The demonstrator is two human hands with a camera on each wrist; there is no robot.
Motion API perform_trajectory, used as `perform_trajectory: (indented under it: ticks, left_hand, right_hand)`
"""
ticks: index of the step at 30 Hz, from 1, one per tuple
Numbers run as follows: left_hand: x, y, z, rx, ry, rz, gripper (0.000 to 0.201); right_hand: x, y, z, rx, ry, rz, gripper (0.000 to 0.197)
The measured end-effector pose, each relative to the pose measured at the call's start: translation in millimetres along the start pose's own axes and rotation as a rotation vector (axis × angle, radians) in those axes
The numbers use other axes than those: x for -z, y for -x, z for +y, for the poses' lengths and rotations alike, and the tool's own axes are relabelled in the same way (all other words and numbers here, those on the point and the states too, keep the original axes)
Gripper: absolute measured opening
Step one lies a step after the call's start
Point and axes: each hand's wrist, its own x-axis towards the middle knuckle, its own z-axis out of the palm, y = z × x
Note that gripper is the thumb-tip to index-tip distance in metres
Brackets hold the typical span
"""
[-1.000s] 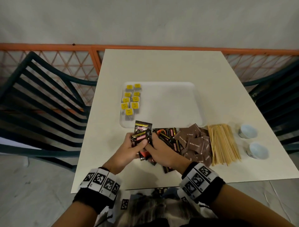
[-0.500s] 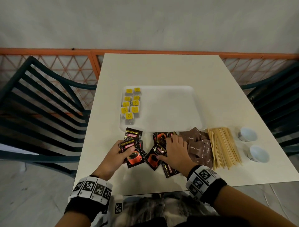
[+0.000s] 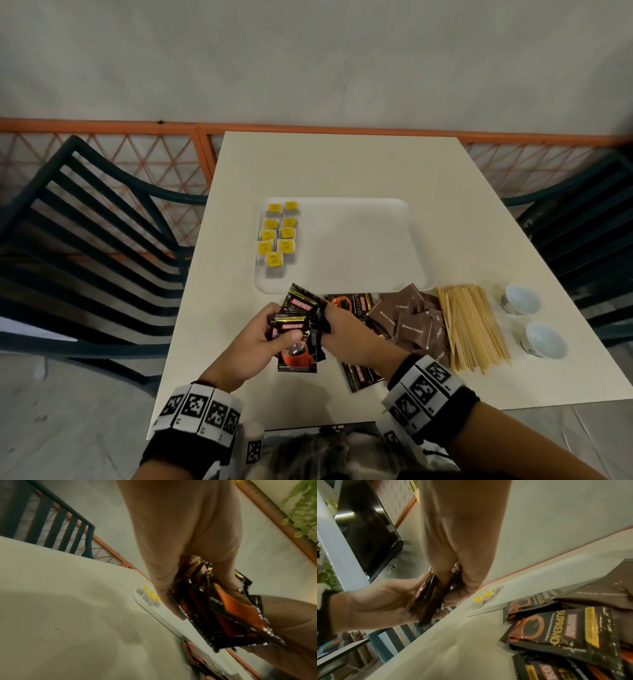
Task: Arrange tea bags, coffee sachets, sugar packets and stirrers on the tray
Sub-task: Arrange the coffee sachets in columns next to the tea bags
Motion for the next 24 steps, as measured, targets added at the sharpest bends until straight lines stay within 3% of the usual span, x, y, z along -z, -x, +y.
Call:
perform_trajectory:
  ticks: [4, 10, 12, 14, 17, 20, 24]
  left_hand:
    - [0, 2, -1, -0.030, 0.049, 0.085, 0.023]
    - [3, 4, -5, -0.070, 0.106, 0.229, 0.020]
    - [8, 3, -7, -0.078, 0.117, 0.308, 0.018]
    - [12, 4, -9, -0.078, 0.123, 0.365, 0.015]
    - [14, 5, -13, -0.069, 0.107, 0.384, 0.014]
    - [13, 7, -15, -0.036, 0.088, 0.363, 0.015]
    - [13, 9, -17, 0.005, 0.059, 0.345, 0.015]
  right_hand:
    - [-5, 3, -11, 0.057, -0.163, 0.007, 0.035]
    - [-4, 7, -1, -0.021, -0.070, 0.045, 0.047]
    - [2, 9, 10, -0.090, 0.167, 0.178, 0.046]
    - [8, 10, 24, -0.267, 0.453, 0.293, 0.052]
    - [11, 9, 41, -0.425, 0.724, 0.324, 0.062]
    - [4, 6, 46, -0.411, 0.861, 0.305, 0.060]
    - [-12, 4, 45, -0.296, 0.838, 0.253, 0.055]
